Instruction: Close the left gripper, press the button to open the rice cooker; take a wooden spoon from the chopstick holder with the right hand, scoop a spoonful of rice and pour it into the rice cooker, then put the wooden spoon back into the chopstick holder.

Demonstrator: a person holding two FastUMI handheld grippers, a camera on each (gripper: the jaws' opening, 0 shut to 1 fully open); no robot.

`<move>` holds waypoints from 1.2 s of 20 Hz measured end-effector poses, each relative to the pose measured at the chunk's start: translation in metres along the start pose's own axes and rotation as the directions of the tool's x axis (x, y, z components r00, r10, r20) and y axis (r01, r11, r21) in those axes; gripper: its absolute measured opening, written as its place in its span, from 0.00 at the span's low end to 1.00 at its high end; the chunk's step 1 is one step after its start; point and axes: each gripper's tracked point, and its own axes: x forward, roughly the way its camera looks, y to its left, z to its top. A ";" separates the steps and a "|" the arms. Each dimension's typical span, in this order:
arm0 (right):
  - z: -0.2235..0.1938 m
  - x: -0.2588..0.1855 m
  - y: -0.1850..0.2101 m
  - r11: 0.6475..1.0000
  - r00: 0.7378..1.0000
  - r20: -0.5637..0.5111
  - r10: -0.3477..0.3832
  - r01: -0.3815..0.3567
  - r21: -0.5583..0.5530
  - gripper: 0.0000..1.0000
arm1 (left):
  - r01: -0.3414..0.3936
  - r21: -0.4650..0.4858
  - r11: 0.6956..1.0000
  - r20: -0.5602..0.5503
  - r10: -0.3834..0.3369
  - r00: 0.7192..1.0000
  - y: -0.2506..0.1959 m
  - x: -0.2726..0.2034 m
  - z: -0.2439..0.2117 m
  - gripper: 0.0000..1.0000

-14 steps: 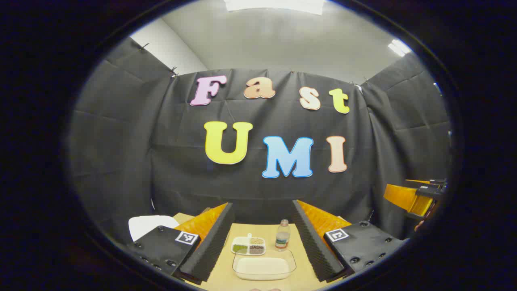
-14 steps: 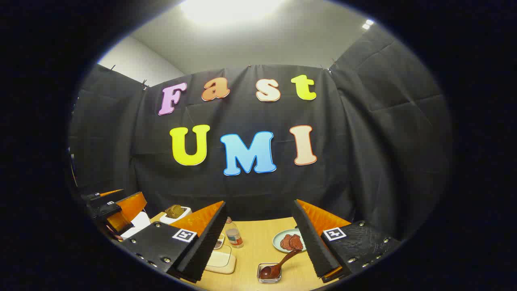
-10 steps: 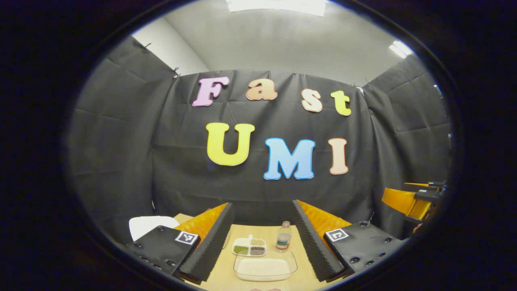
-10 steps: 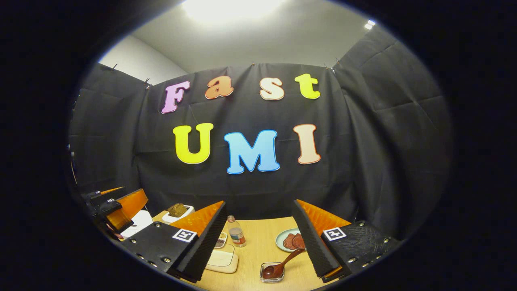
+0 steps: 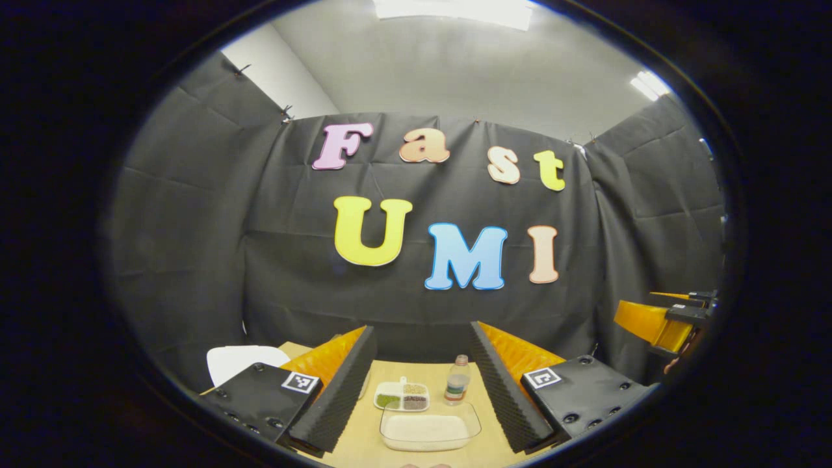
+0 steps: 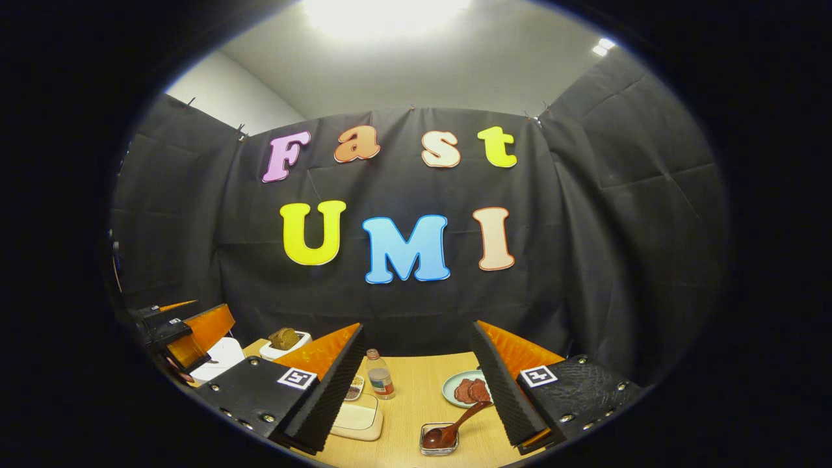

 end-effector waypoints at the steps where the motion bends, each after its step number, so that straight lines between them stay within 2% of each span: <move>1: -0.002 0.000 0.002 1.000 1.000 -0.003 0.000 0.000 0.002 0.98 | 0.000 0.000 1.000 -0.003 0.000 1.000 0.002 -0.002 0.000 0.99; 5: 0.001 -0.004 0.002 1.000 1.000 0.006 -0.005 0.005 0.016 0.98 | 0.019 0.008 1.000 0.015 -0.019 1.000 0.006 -0.004 0.009 1.00; 6: 0.001 -0.004 0.003 1.000 1.000 0.007 -0.005 0.005 0.015 0.98 | 0.027 0.006 1.000 0.027 -0.028 0.999 0.007 -0.006 0.012 0.94; 9: -0.004 -0.004 0.005 1.000 1.000 -0.008 0.000 0.000 0.009 0.98 | 0.015 0.004 1.000 0.032 -0.016 0.999 0.021 -0.005 0.008 0.95; 10: -0.006 -0.003 0.005 1.000 1.000 -0.016 0.003 -0.002 0.010 0.98 | 0.011 0.004 1.000 0.018 -0.011 1.000 0.026 -0.003 0.004 0.99; 12: -0.011 -0.002 0.009 1.000 1.000 -0.028 0.012 -0.012 0.013 0.98 | 0.001 -0.007 1.000 -0.014 -0.001 1.000 0.036 0.002 -0.008 0.99; 16: -0.019 0.000 0.015 1.000 0.998 -0.048 0.029 -0.029 0.002 0.98 | -0.061 -0.033 0.998 -0.078 0.058 0.995 0.079 0.007 -0.031 0.81; 19: -0.026 0.004 0.021 0.999 0.997 -0.069 0.045 -0.045 0.004 0.98 | -0.111 -0.046 0.993 -0.145 0.103 0.984 0.117 0.015 -0.052 0.61; 22: -0.034 0.010 0.030 0.998 0.994 -0.088 0.068 -0.068 0.003 0.98 | -0.136 -0.084 0.987 -0.248 0.112 0.962 0.152 0.021 -0.086 0.13; 24: -0.042 0.015 0.035 0.996 0.991 -0.108 0.082 -0.083 -0.008 0.98 | -0.170 -0.099 0.980 -0.315 0.131 0.940 0.182 0.018 -0.113 0.09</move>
